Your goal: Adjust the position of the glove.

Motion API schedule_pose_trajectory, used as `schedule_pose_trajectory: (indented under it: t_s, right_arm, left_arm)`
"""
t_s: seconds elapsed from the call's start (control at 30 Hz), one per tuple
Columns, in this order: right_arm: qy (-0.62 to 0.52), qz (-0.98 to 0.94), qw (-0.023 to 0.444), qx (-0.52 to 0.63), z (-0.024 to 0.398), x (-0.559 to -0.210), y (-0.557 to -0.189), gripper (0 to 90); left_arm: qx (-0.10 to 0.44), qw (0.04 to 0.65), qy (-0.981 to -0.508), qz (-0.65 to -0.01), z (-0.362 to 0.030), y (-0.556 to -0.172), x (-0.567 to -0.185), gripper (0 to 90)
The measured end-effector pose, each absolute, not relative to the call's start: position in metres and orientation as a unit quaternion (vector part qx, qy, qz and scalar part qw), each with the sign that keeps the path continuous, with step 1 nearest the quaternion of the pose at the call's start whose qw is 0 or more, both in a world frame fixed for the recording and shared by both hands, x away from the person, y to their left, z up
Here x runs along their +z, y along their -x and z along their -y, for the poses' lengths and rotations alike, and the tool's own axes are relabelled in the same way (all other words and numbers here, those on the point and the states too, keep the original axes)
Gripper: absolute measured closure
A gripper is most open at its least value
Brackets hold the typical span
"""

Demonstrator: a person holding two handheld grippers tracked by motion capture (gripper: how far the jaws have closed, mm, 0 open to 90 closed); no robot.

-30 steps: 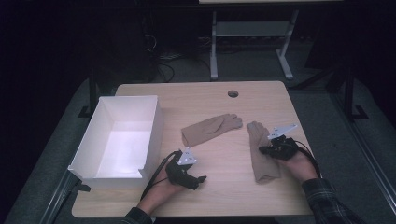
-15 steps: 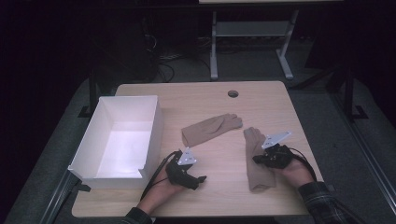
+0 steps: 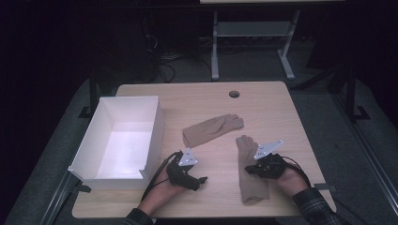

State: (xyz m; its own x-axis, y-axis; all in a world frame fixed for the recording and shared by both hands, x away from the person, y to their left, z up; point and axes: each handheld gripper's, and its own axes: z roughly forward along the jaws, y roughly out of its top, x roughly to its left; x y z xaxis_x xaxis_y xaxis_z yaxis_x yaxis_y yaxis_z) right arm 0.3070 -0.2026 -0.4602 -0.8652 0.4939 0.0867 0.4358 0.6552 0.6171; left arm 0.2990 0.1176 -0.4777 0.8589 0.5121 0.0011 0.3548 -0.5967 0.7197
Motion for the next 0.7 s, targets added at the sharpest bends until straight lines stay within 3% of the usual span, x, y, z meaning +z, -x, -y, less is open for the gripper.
schedule_pose_trajectory:
  t_s: [0.23,0.3,0.37,0.43,0.53,0.57,0.7]
  right_arm:
    - [-0.251,-0.909,0.044,0.329,0.199,-0.46,-0.305,89.8]
    - [-0.255,-0.903,0.047,0.342,0.203,-0.454,-0.304,80.2]
    - [-0.257,-0.901,0.051,0.347,0.204,-0.453,-0.304,78.2]
    - [-0.271,-0.889,0.061,0.365,0.213,-0.447,-0.305,68.0]
    - [-0.281,-0.881,0.069,0.373,0.22,-0.445,-0.306,62.0]
    - [-0.293,-0.873,0.084,0.38,0.228,-0.443,-0.306,54.5]
    - [-0.315,-0.865,0.097,0.379,0.243,-0.446,-0.304,49.1]
  left_arm:
    - [0.105,0.377,-0.887,-0.244,-0.118,-0.299,-0.478,13.0]
    - [0.104,0.377,-0.887,-0.245,-0.118,-0.299,-0.478,12.9]
    - [0.104,0.377,-0.887,-0.245,-0.118,-0.299,-0.478,12.9]
    - [0.104,0.378,-0.886,-0.246,-0.117,-0.299,-0.478,12.9]
    - [0.104,0.379,-0.886,-0.247,-0.117,-0.299,-0.478,12.9]
    - [0.104,0.377,-0.887,-0.245,-0.117,-0.299,-0.478,13.0]
    - [0.106,0.377,-0.888,-0.243,-0.118,-0.299,-0.478,12.9]
